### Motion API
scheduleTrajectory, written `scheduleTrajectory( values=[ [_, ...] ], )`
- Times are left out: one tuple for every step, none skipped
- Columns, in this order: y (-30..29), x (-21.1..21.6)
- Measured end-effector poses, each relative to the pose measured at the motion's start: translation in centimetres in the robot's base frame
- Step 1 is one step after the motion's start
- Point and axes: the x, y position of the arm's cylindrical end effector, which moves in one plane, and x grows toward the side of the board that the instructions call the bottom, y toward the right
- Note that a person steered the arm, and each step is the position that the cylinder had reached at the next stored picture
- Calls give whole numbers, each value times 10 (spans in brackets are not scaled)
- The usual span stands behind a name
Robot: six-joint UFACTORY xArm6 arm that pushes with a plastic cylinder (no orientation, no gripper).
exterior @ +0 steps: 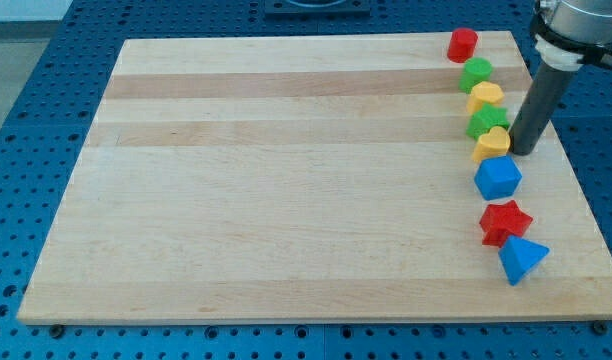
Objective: Place your arm to the right of red star
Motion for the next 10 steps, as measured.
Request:
scheduleTrajectory(
  values=[
    [52, -67],
    [-29, -98],
    [-119, -50],
    [-123, -56],
    [-96, -62],
    [-57, 8],
    [-69, 29],
    [-118, 27],
    [-125, 16],
    [-76, -18]
  ],
)
